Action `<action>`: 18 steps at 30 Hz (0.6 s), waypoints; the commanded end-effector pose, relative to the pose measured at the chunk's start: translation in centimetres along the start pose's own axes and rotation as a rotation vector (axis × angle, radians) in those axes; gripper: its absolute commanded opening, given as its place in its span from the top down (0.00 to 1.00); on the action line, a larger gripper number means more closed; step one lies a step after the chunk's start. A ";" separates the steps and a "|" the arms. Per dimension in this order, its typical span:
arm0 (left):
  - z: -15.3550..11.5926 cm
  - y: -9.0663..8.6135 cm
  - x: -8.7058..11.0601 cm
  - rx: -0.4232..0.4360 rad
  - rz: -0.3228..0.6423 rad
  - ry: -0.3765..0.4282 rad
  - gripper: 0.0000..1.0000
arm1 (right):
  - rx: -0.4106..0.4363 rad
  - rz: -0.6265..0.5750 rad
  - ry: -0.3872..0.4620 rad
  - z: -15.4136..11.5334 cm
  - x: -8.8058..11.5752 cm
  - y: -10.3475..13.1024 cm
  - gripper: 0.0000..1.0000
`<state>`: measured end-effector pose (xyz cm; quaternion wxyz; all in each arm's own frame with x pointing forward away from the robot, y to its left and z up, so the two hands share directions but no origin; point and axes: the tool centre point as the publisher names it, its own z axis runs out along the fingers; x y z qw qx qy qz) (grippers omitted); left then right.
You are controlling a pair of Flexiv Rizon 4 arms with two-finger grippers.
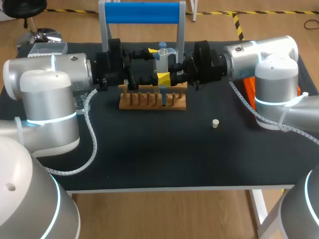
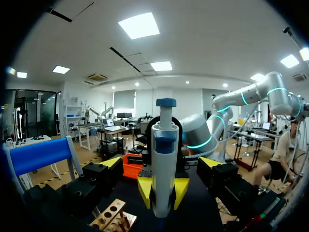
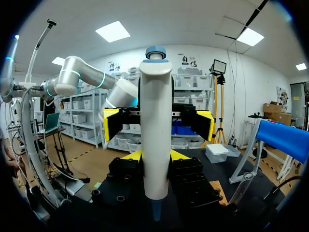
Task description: Invert the test tube, pick up the pipette, mount the tip to pipette, aspirate from beaker and dispense into the tube, eject the tip, return the pipette, and cap with the stopper.
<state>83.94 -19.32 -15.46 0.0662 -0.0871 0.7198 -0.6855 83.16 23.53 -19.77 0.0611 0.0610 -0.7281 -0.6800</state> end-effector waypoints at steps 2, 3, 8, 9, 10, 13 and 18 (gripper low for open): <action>0.2 0.1 0.1 0.001 0.001 -0.005 0.00 | 0.002 0.003 -0.006 0.1 0.1 -0.1 1.00; 0.2 0.1 0.1 0.001 0.001 -0.005 0.00 | 0.002 0.003 -0.007 0.2 0.1 -0.1 1.00; 0.2 0.1 0.1 0.001 0.001 -0.005 0.00 | 0.003 0.002 -0.007 0.4 0.0 -0.1 1.00; 0.2 0.1 0.1 0.001 0.001 -0.005 0.00 | 0.002 0.001 -0.007 0.4 0.0 0.0 1.00; 0.2 0.1 0.1 0.001 0.001 -0.005 0.00 | 0.002 0.001 -0.007 0.5 0.0 0.0 1.00; 0.2 0.1 0.1 0.001 0.001 -0.005 0.00 | 0.002 0.000 -0.007 0.6 0.0 0.1 1.00; 0.2 0.1 0.1 0.001 0.001 -0.005 0.31 | 0.000 0.001 -0.009 0.6 0.0 0.1 1.00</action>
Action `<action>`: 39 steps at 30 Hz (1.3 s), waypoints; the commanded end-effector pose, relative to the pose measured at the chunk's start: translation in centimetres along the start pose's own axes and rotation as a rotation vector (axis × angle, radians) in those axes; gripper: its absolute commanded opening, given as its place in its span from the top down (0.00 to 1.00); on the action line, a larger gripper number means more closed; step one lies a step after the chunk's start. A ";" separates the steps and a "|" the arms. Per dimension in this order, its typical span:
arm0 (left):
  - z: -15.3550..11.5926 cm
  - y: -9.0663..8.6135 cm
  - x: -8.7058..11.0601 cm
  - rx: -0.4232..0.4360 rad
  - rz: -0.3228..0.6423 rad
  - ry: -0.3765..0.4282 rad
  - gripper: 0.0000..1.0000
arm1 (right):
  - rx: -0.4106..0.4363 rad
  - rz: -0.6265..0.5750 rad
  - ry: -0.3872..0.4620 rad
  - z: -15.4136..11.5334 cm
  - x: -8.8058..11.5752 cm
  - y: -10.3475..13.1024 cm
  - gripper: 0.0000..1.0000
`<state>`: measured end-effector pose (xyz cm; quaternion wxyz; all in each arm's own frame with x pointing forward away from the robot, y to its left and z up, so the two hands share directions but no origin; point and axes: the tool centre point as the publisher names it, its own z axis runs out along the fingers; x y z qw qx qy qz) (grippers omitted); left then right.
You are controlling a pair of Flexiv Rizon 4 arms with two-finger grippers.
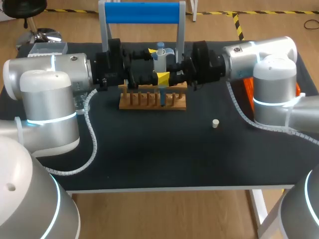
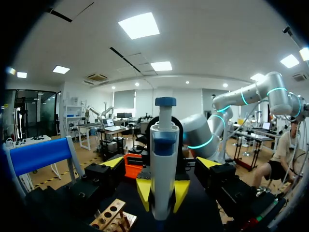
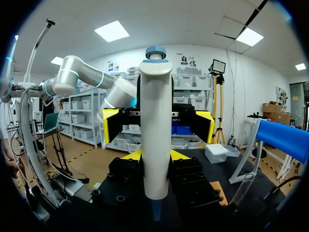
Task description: Invert the test tube, pick up the pipette, mount the tip to pipette, aspirate from beaker and dispense into the tube, eject the tip, return the pipette, and cap with the stopper.
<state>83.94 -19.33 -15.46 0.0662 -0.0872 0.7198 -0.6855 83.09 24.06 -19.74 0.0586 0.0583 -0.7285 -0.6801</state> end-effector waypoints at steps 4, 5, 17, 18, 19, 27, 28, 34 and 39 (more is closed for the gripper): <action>0.2 0.1 0.1 0.001 0.001 -0.005 1.00 | -0.001 0.001 -0.006 0.1 0.0 0.0 1.00; 0.2 0.1 0.1 0.001 0.001 -0.005 1.00 | -0.001 0.001 -0.007 0.2 0.0 0.0 1.00; 0.2 0.1 0.1 0.001 0.001 -0.005 1.00 | 0.003 0.000 -0.009 0.2 0.0 0.0 1.00; 0.2 0.1 0.1 0.001 0.001 -0.005 1.00 | 0.006 0.001 -0.003 0.2 0.0 0.0 1.00; 0.2 0.1 0.1 0.001 0.001 -0.005 1.00 | 0.009 -0.001 -0.002 0.3 0.0 0.0 1.00; 0.2 0.1 0.1 0.001 0.001 -0.005 1.00 | 0.009 0.000 -0.008 -0.8 -0.1 0.1 0.00; 0.2 0.1 0.1 0.001 0.001 -0.005 1.00 | 0.007 0.002 -0.010 -1.1 -0.1 0.1 0.00; 0.2 0.1 0.1 0.001 0.001 -0.005 1.00 | -0.011 0.003 -0.028 -3.6 -0.5 0.4 0.00; 0.2 0.1 0.1 0.001 0.001 -0.005 1.00 | -0.020 0.007 -0.043 -5.7 -0.9 0.8 0.00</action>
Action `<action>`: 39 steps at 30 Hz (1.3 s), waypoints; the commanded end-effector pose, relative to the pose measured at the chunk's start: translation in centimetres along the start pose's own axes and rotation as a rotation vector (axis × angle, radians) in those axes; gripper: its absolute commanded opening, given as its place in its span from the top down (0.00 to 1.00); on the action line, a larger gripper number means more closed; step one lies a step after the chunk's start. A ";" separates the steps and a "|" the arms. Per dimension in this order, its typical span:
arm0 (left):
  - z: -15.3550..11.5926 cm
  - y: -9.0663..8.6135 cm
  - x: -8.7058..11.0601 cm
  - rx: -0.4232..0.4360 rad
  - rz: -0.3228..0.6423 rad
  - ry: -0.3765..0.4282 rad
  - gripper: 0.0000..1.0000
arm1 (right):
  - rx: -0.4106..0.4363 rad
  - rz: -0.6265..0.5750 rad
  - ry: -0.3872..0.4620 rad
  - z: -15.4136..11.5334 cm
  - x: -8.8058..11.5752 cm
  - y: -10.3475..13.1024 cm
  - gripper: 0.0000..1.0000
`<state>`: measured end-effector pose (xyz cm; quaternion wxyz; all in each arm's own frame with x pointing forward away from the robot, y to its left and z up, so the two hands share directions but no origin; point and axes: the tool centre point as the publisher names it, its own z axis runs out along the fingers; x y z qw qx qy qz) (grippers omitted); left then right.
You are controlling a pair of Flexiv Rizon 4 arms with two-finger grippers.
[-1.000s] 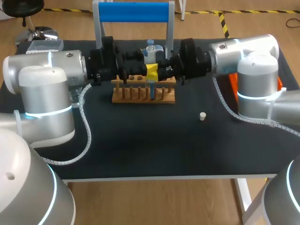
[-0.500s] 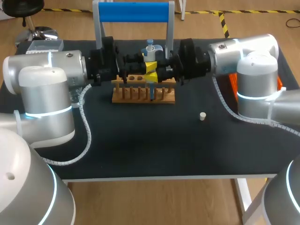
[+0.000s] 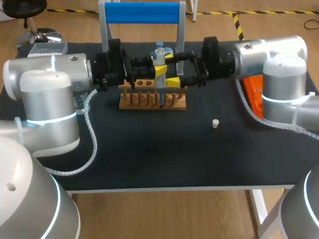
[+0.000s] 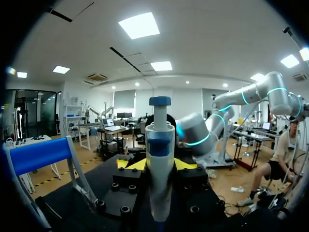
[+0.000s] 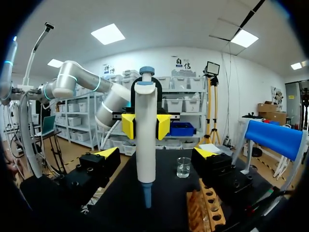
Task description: Invert the test tube, pick up the pipette, mount the tip to pipette, aspirate from beaker and dispense into the tube, eject the tip, return the pipette, and cap with the stopper.
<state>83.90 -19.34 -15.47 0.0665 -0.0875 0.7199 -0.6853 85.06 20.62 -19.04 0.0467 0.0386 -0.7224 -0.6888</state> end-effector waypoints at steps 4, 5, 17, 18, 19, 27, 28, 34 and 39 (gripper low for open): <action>0.1 0.1 0.0 0.002 0.001 -0.004 1.00 | -0.003 -0.010 -0.015 -3.6 0.1 0.5 0.00; 0.1 0.1 0.0 0.002 0.001 -0.004 1.00 | -0.004 -0.010 -0.019 -4.1 0.0 0.5 0.00; 0.1 0.1 0.0 0.002 0.001 -0.004 1.00 | -0.008 -0.028 -0.047 -9.7 -0.8 0.6 0.00; 0.1 0.1 0.0 0.002 0.001 -0.004 1.00 | -0.007 -0.028 -0.051 -10.2 -0.9 0.5 0.00; 0.1 0.1 0.0 0.002 0.001 -0.004 1.00 | -0.006 -0.026 -0.055 -10.7 -1.0 0.4 0.00; 0.1 0.1 0.0 0.002 0.001 -0.004 1.00 | 0.008 -0.021 -0.080 -13.3 -1.5 -0.6 0.00; 0.1 0.1 0.0 0.002 0.001 -0.004 1.00 | 0.010 -0.020 -0.082 -13.5 -1.4 -0.7 0.00; 0.1 0.1 0.0 0.002 0.001 -0.004 1.00 | 0.025 -0.009 -0.102 -14.1 -2.0 -1.6 0.00; 0.1 0.1 0.0 0.002 0.001 -0.004 1.00 | 0.047 0.002 -0.148 -14.2 -4.3 -2.0 0.00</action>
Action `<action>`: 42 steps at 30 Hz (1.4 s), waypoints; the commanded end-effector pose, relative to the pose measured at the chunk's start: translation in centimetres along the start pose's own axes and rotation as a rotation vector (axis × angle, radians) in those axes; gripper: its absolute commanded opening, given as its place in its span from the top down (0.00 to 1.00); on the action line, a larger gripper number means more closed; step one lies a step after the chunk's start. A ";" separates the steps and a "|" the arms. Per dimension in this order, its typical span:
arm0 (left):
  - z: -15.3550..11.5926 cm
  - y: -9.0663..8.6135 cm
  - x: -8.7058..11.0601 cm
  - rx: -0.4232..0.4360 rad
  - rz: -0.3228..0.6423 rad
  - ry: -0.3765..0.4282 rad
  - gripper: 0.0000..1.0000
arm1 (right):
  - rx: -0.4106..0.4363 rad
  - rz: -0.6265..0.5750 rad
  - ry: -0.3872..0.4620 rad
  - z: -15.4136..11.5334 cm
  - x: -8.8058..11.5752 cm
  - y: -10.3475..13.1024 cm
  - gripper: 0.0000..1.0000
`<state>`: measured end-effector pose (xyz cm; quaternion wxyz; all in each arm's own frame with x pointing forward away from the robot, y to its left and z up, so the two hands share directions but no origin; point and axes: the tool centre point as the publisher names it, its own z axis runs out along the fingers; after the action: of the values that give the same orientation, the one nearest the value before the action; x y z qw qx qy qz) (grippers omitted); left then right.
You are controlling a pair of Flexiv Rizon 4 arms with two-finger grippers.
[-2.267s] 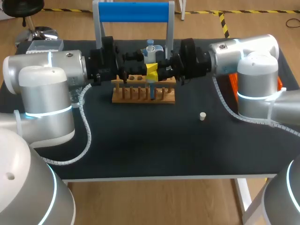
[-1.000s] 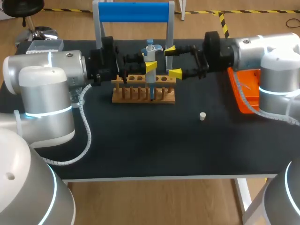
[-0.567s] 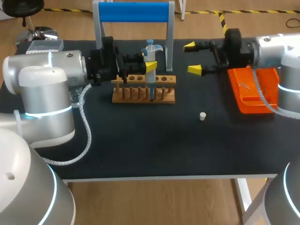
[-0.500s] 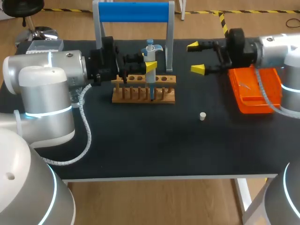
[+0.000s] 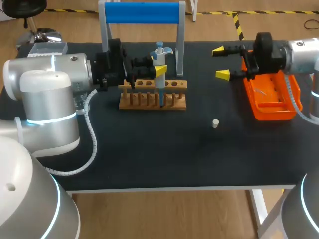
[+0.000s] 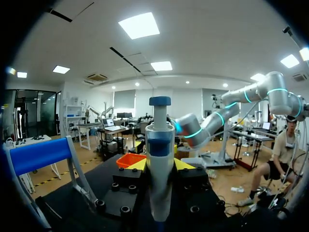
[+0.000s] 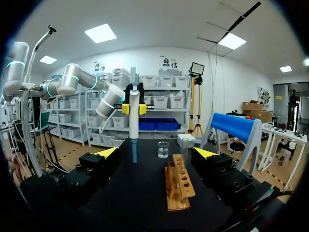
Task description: Invert the test tube, pick up the pipette, mount the tip to pipette, aspirate from beaker and dispense into the tube, eject the tip, return the pipette, and cap with the stopper.
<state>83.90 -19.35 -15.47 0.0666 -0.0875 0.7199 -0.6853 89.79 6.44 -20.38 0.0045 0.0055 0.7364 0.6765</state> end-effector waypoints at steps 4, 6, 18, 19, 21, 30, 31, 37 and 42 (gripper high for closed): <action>0.1 0.0 0.0 0.002 0.001 -0.004 1.00 | 0.023 0.003 -0.039 1.2 -3.3 0.4 0.00; 0.1 0.0 0.0 0.002 0.001 -0.004 1.00 | 0.028 0.004 -0.054 1.7 -4.3 0.7 0.00; 0.1 0.0 0.0 0.002 0.001 -0.004 1.00 | 0.095 0.013 -0.139 5.5 -10.7 2.9 0.00; 0.1 0.0 0.0 0.002 0.001 -0.004 1.00 | 0.100 0.015 -0.148 5.8 -11.2 3.0 0.00; 0.1 0.0 0.0 0.002 0.001 -0.004 1.00 | 0.116 0.005 -0.159 6.2 -12.1 3.4 0.00; 0.1 0.0 0.0 0.002 0.001 -0.004 1.00 | 0.167 -0.021 -0.205 8.0 -14.9 5.0 0.00; 0.1 0.0 0.0 0.002 0.001 -0.004 1.00 | 0.169 -0.021 -0.207 8.3 -15.1 5.1 0.00; 0.1 0.0 0.0 0.002 0.001 -0.004 1.00 | 0.207 -0.024 -0.231 9.9 -17.0 5.2 0.00; 0.1 0.0 0.0 0.002 0.001 -0.004 1.00 | 0.243 -0.024 -0.248 10.8 -18.4 4.8 0.00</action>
<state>83.91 -19.35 -15.47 0.0665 -0.0874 0.7199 -0.6853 107.06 16.55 -16.40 0.1097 0.0762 0.8016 0.5827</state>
